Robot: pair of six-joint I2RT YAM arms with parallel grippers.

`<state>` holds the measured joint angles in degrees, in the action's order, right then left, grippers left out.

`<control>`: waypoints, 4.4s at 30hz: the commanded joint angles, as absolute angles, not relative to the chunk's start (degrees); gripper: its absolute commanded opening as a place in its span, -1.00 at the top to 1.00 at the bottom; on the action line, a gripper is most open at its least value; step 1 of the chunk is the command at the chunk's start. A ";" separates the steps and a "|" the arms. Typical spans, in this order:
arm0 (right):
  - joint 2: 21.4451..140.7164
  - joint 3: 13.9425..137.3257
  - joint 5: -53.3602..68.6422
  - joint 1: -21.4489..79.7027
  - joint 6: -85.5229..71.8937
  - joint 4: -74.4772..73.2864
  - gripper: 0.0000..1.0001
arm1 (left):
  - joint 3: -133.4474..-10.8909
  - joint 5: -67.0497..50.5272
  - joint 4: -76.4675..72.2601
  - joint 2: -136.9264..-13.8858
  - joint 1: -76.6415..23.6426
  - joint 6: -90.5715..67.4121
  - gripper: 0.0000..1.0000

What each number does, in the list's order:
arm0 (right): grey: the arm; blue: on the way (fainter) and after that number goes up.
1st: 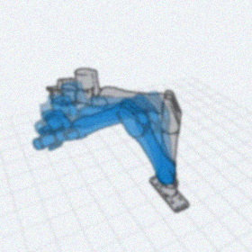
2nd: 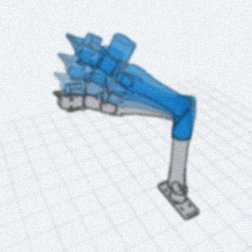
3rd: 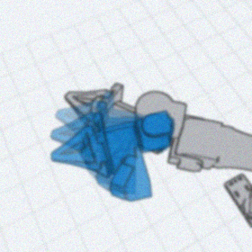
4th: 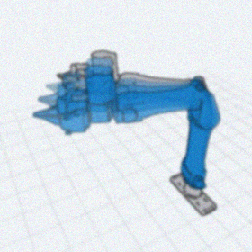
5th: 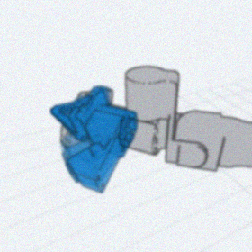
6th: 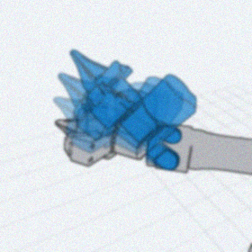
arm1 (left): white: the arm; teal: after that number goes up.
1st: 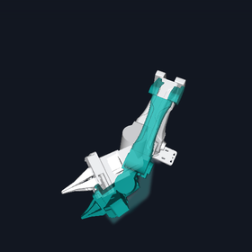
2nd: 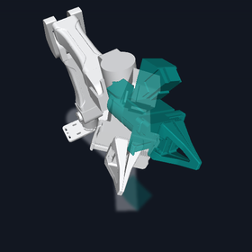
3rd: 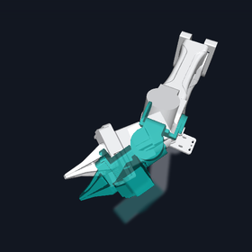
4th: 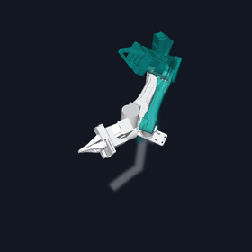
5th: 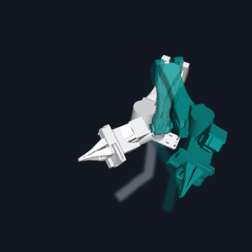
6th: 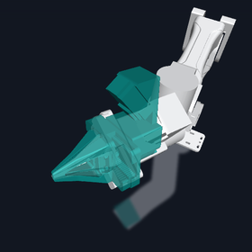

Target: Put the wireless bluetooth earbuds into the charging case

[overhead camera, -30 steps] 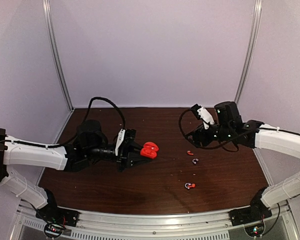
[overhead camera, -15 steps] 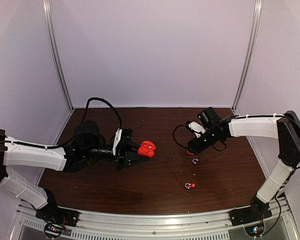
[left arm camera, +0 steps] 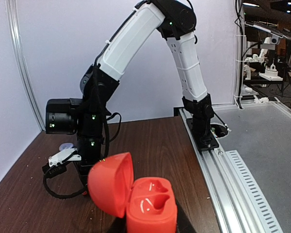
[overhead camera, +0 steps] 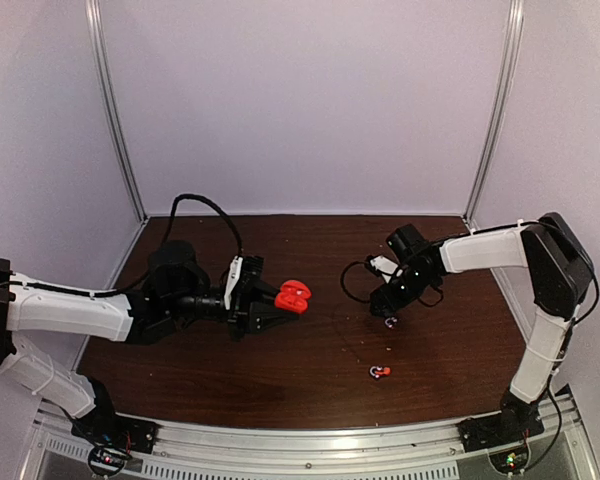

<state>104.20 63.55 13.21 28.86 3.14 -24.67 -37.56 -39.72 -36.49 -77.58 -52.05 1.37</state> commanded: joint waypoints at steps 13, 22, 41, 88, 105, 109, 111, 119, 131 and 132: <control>107.58 64.54 21.82 29.26 1.68 -23.08 -0.32 | -36.13 -40.76 -40.62 -76.63 -50.93 0.72 0.98; 103.46 61.31 24.10 31.59 -4.39 -21.95 -0.21 | -36.78 -40.96 -40.33 -76.99 -50.71 0.22 0.98; 99.03 62.49 22.47 37.97 -5.70 -26.57 -0.11 | -38.41 -40.35 -37.65 -76.83 -50.62 0.17 0.98; 110.17 73.30 15.56 36.91 1.23 -37.20 0.45 | -38.77 -39.70 -35.68 -77.35 -50.49 0.96 0.98; 110.90 73.49 11.87 38.37 1.02 -38.29 0.53 | -38.50 -38.12 -34.89 -76.77 -50.54 1.25 0.98; 111.24 73.81 11.55 39.17 0.74 -38.18 0.54 | -38.81 -38.19 -34.62 -77.05 -50.54 1.39 0.98; 111.48 73.99 11.35 39.50 0.70 -38.11 0.55 | -38.93 -38.23 -34.41 -77.01 -50.54 1.48 0.98; 110.46 74.22 10.49 39.78 1.00 -38.12 0.65 | -38.66 -37.62 -34.37 -76.90 -50.53 1.28 0.99; 100.98 71.25 18.62 38.99 0.54 -29.44 0.70 | -33.18 -33.66 -44.61 -74.63 -50.54 1.40 0.98; 99.98 70.99 19.32 38.88 0.50 -28.33 0.70 | -32.92 -33.18 -45.14 -74.47 -50.54 1.55 0.98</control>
